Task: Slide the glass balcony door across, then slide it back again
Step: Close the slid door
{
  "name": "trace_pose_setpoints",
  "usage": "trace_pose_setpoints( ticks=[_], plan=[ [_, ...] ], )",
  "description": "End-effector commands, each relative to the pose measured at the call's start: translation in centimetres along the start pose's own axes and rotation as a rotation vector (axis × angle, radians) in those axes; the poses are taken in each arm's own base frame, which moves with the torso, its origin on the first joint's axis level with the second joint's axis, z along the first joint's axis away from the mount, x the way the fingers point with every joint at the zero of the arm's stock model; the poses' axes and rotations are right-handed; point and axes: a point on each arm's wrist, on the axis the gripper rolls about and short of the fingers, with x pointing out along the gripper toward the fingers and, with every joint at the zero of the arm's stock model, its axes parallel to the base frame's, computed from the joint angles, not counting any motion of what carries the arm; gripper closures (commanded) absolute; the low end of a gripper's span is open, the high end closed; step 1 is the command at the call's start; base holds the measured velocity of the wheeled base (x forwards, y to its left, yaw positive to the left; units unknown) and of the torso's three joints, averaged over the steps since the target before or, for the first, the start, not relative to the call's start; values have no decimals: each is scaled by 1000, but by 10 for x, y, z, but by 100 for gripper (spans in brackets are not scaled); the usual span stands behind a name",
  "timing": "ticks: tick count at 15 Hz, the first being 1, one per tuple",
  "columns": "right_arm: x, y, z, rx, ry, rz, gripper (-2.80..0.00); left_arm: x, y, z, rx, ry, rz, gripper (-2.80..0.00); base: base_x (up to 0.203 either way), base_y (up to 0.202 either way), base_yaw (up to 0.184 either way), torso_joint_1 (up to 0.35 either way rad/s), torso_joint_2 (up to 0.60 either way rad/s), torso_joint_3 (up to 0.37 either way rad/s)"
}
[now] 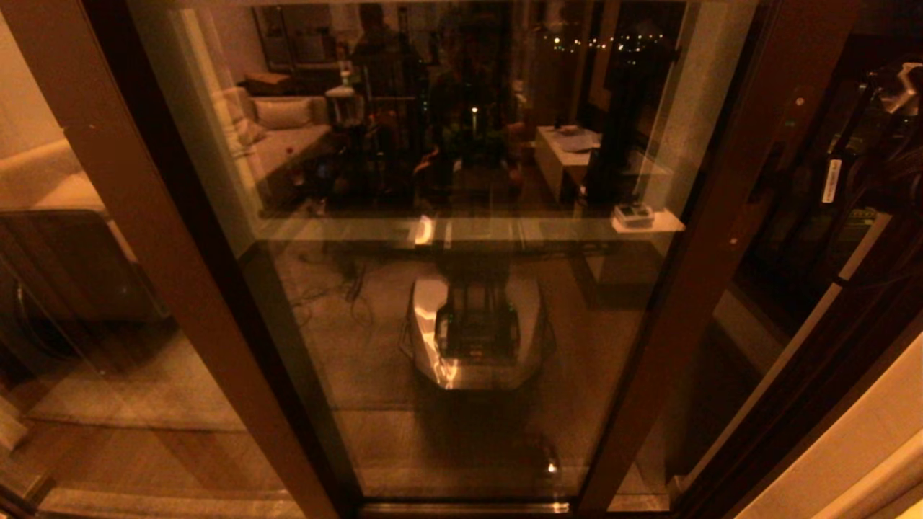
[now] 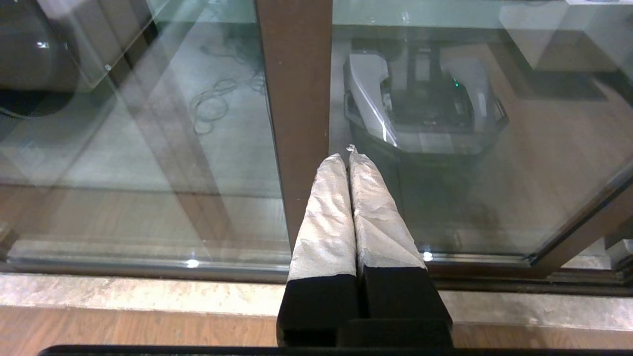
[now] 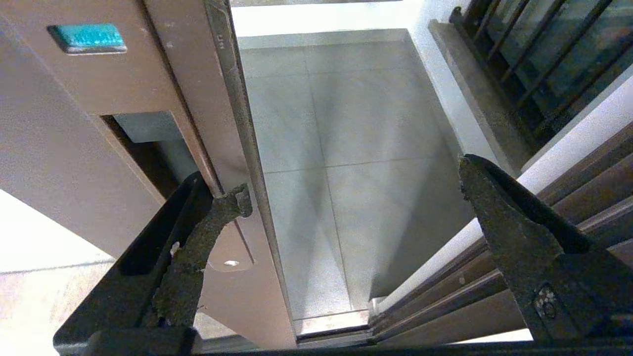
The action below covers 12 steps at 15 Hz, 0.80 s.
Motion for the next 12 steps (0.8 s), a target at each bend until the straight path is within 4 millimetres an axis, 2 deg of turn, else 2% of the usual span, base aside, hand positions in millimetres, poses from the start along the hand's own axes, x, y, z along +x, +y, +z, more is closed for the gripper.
trace_pose_setpoints(
  ticks=[1, 12],
  plan=[
    [1, -6, -1, 2, 3, -19, -280, 0, 0, 0, 0, 1, 0, 0, 0, 0, 0, 0, 0, 0],
    [2, -19, -2, -5, 7, -41, -280, 0, 0, 0, 0, 1, 0, 0, 0, 0, 0, 0, 0, 0]
  ],
)
